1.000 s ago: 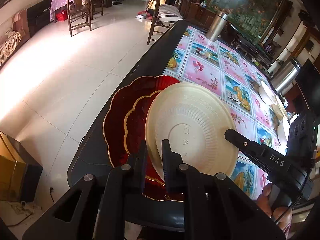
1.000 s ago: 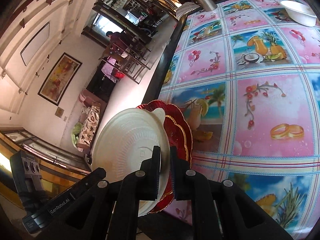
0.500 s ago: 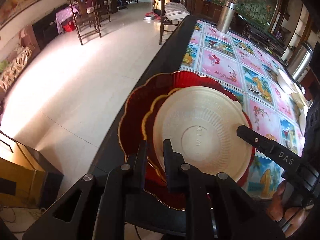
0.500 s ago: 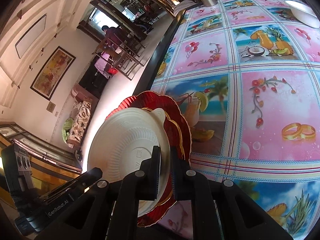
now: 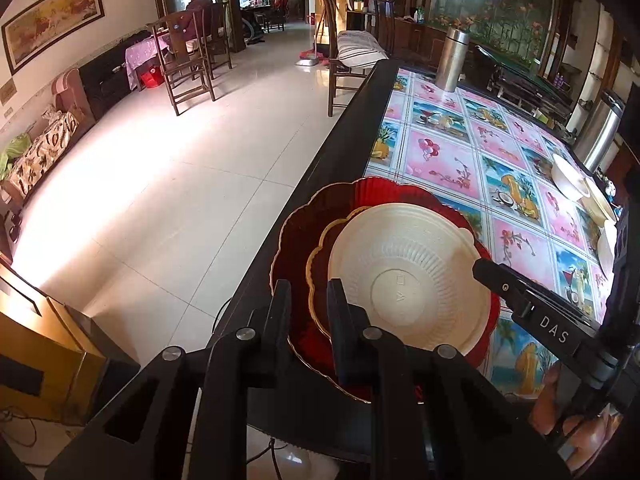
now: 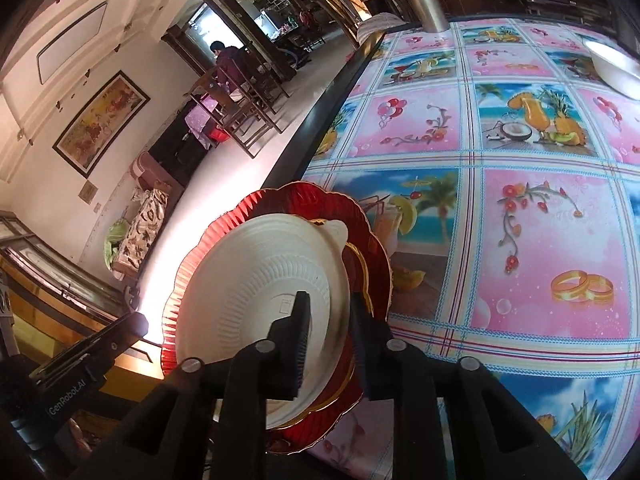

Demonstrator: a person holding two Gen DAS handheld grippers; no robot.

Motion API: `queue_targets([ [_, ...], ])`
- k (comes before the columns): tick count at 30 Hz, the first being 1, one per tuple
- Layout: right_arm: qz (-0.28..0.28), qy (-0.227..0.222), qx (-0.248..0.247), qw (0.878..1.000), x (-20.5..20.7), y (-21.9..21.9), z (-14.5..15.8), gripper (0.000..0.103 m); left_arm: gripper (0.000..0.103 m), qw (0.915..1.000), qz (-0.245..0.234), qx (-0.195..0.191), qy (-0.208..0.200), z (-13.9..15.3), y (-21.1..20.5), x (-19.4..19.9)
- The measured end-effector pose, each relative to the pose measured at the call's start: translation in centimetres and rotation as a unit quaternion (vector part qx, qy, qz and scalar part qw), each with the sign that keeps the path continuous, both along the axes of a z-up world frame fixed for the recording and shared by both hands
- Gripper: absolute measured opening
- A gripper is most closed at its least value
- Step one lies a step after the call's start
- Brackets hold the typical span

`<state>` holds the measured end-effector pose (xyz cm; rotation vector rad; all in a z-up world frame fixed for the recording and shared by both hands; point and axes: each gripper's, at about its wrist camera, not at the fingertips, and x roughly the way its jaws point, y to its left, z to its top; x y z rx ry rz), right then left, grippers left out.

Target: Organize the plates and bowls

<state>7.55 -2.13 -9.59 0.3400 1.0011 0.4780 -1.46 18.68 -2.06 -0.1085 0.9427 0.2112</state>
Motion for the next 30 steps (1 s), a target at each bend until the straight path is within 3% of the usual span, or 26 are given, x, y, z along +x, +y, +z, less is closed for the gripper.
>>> queue_targets([
  [4,-0.006,-0.055,-0.025,0.998,-1.3,-0.8,2.2,0.047,0.016,0.9999,-0.009,0.004,-0.008,0.7,-1.1,-0.3],
  [8,-0.014,-0.082,-0.018,0.996,-2.3,-2.5,3.7,0.048,0.016,0.9996,-0.023,0.009,-0.012,1.3,-2.7,-0.4],
  [18,-0.072,-0.064,0.012,0.995,-2.5,-9.7,3.5,0.048,0.016,0.995,-0.098,0.02,0.001,1.4,-9.8,0.2],
  [26,-0.151,-0.049,0.03,0.987,-2.9,-18.6,2.5,0.049,0.017,0.9822,-0.184,0.027,0.029,0.3,-18.1,1.5],
  [28,-0.173,-0.048,0.034,0.983,-3.1,-21.2,2.3,0.049,0.024,0.9771,-0.208,0.022,0.039,0.0,-20.3,1.9],
  [30,-0.195,-0.045,0.037,0.979,-3.3,-23.7,2.0,0.049,0.045,0.9717,-0.23,0.018,0.048,-0.4,-22.5,2.3],
])
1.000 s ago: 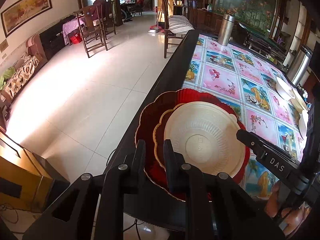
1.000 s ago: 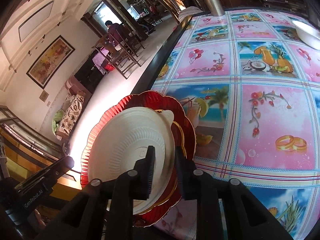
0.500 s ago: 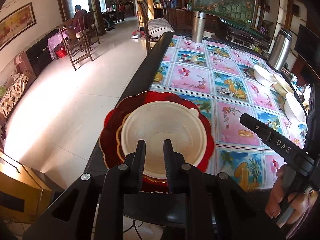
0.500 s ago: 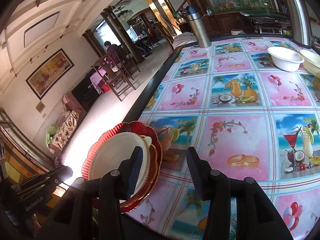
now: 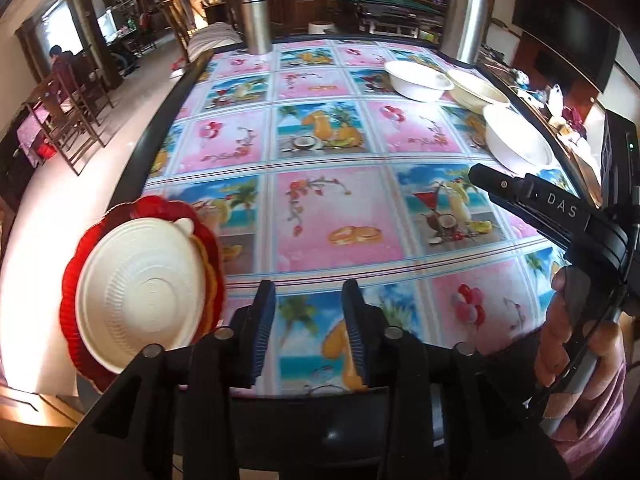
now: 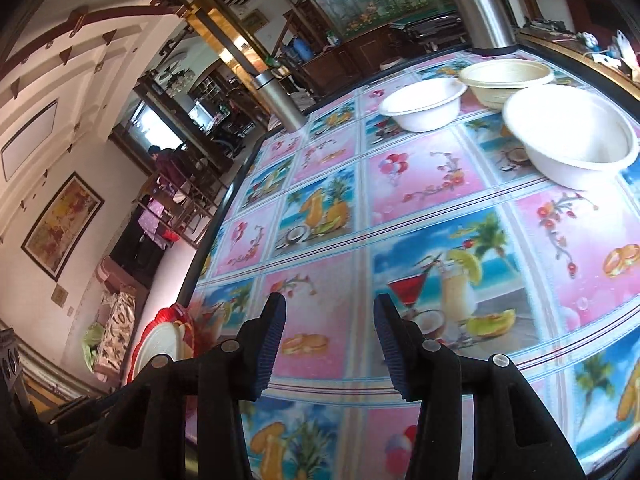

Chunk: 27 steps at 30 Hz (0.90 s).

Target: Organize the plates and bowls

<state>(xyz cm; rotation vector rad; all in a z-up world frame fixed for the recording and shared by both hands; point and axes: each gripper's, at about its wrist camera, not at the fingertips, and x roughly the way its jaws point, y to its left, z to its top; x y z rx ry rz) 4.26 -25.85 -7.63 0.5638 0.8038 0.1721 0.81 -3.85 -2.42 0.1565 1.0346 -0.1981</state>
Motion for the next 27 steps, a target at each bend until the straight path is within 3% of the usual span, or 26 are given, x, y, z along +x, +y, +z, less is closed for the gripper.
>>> queue_targets([
  [2,-0.024,0.002,0.009,1.0,-0.5,-2.6,-0.2,0.049,0.054,0.9998,-0.017,-0.005,0.009,-0.3,-2.0,0.4],
  [11,-0.124,0.003,0.029,0.992,-3.3,-13.6,-0.9,0.049,0.055,0.9934,-0.084,-0.022,0.075,-3.0,-9.8,1.5],
  [18,-0.181,0.016,0.034,0.983,-5.1,-19.3,-2.1,0.049,0.055,0.9862,-0.117,-0.033,0.112,-4.0,-14.1,2.5],
  [27,-0.215,0.01,0.042,0.976,-4.4,-24.4,-1.6,0.049,0.055,0.9874,-0.124,-0.023,0.096,-2.4,-19.2,7.2],
])
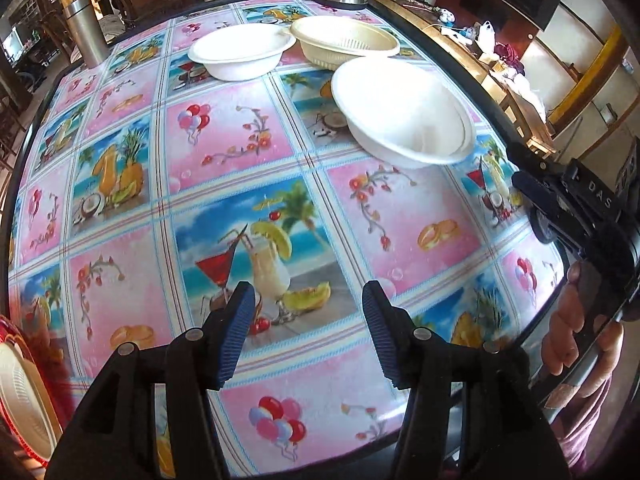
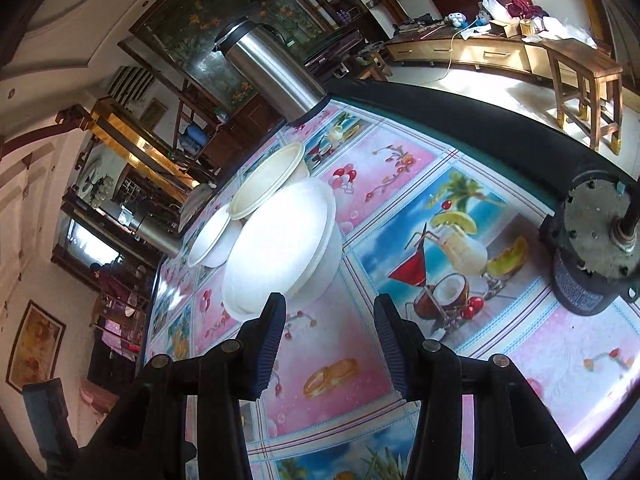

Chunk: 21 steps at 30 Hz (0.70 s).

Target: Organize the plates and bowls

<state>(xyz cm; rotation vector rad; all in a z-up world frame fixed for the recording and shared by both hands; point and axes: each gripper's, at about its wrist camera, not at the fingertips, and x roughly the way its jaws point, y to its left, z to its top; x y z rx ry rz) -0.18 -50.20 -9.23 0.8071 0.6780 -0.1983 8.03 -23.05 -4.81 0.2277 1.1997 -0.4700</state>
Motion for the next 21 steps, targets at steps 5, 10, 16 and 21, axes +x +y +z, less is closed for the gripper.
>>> queue_targets([
  [5,-0.008,-0.008,0.018,1.0,1.8,-2.5,0.4,0.049,0.055,0.999,0.026,-0.032,-0.017,1.4,-2.0,4.0],
  [10,-0.005,-0.009,0.046,0.999,4.1,-4.1,0.2,0.05,0.055,0.9968,0.037,-0.071,-0.007,1.8,-4.4,7.5],
  [16,-0.008,-0.02,0.093,0.995,6.7,-5.6,-0.9,0.05,0.055,0.9904,0.066,-0.12,0.015,0.4,-5.1,10.6],
  [21,-0.008,-0.037,0.108,0.993,8.0,-5.5,-1.6,0.05,0.055,0.9862,0.077,-0.144,0.028,-0.3,-4.9,11.0],
])
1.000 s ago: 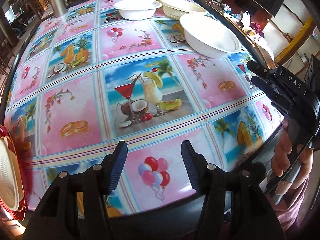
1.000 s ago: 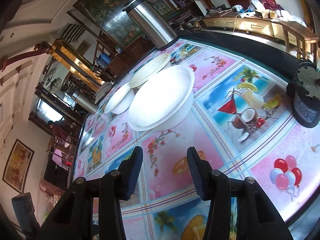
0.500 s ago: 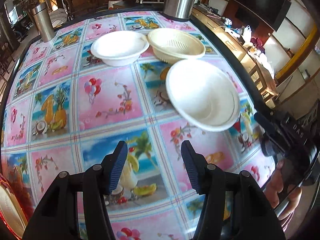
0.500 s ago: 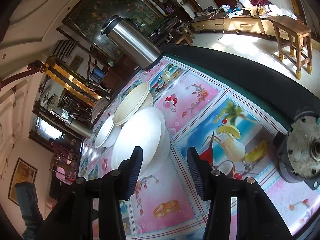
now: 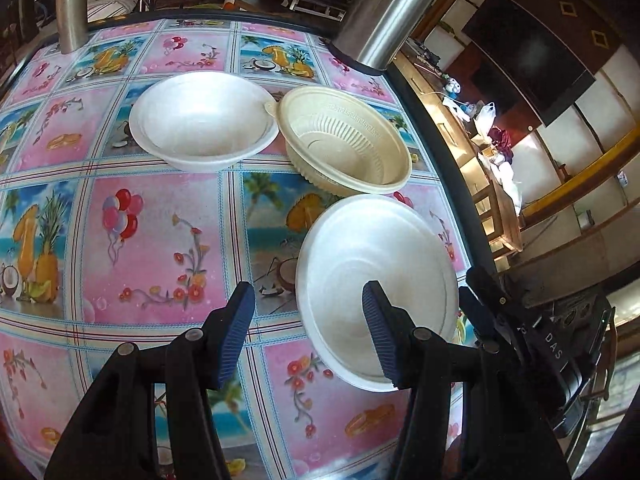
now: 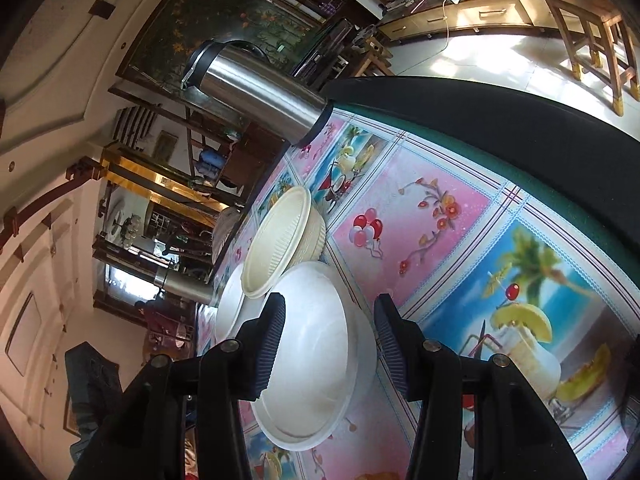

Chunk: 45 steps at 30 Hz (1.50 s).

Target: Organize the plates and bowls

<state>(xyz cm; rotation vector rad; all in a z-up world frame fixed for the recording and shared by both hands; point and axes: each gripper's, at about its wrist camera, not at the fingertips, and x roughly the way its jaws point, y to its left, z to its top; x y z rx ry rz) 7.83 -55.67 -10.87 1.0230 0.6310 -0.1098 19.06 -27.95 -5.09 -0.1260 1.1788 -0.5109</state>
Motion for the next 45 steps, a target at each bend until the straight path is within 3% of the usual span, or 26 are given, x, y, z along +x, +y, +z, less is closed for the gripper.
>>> queue_targets([
  [4,0.013,0.015,-0.011,1.0,0.7,0.5,-0.6,0.05,0.055,0.9996,-0.016,-0.023,0.004,-0.1,-1.3,-0.1],
  [11,0.003,0.02,-0.044,0.999,0.6,0.8,-0.4,0.05,0.055,0.9999,-0.004,-0.008,-0.011,-0.5,-0.7,0.3],
  [19,0.018,0.027,-0.048,0.998,1.6,1.4,-0.9,0.05,0.056,0.9975,-0.029,-0.047,0.044,-3.3,-1.0,0.9],
  [26,0.013,0.037,-0.056,0.998,2.0,1.4,-1.3,0.05,0.056,0.9962,-0.027,-0.062,0.055,-3.7,-0.7,1.2],
  [36,0.006,0.042,-0.058,0.997,1.9,1.3,-1.6,0.05,0.056,0.995,-0.013,-0.087,0.047,-3.5,0.6,1.2],
  [45,0.007,0.048,-0.056,0.997,2.1,1.3,-1.9,0.049,0.054,0.9955,-0.014,-0.086,0.038,-3.4,0.5,1.1],
])
